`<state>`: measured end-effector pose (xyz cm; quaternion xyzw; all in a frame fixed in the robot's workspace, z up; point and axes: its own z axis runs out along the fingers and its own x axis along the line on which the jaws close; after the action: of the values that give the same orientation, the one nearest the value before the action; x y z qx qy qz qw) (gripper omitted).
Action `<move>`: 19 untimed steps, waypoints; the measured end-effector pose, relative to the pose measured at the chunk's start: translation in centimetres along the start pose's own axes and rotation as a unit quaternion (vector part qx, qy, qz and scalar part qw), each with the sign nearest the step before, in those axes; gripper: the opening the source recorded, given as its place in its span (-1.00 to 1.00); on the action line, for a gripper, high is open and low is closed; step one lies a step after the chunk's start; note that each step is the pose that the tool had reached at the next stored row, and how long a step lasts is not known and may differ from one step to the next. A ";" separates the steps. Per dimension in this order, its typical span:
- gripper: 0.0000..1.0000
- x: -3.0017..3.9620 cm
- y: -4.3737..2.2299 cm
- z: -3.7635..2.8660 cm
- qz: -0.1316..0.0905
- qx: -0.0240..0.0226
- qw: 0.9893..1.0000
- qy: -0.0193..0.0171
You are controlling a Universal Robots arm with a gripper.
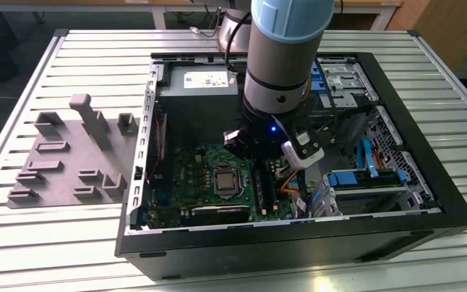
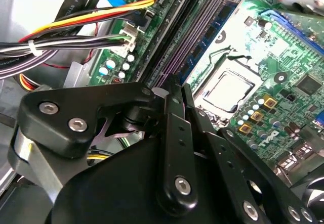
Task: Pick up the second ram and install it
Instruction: 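Insert the second ram into the second slot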
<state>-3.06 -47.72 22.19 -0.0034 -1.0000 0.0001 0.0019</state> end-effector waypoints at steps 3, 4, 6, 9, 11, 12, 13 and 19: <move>-0.72 -0.12 0.00 0.05 -0.001 0.000 1.000 0.000; -0.72 -0.12 0.00 0.07 -0.002 0.000 1.000 0.000; -0.72 -0.14 0.00 0.11 -0.004 0.000 1.000 0.000; -0.72 -0.18 0.00 0.14 -0.007 0.000 1.000 0.000; -0.72 -0.18 0.01 0.19 -0.010 0.000 1.000 0.000; -0.72 -0.18 0.01 0.23 -0.010 0.000 1.000 0.000; -0.72 -0.19 0.02 0.24 -0.010 0.000 1.000 0.000; -0.72 -0.18 0.09 0.37 -0.010 0.000 1.000 0.000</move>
<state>-2.88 -47.63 21.82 0.0065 -1.0000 0.0000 0.0019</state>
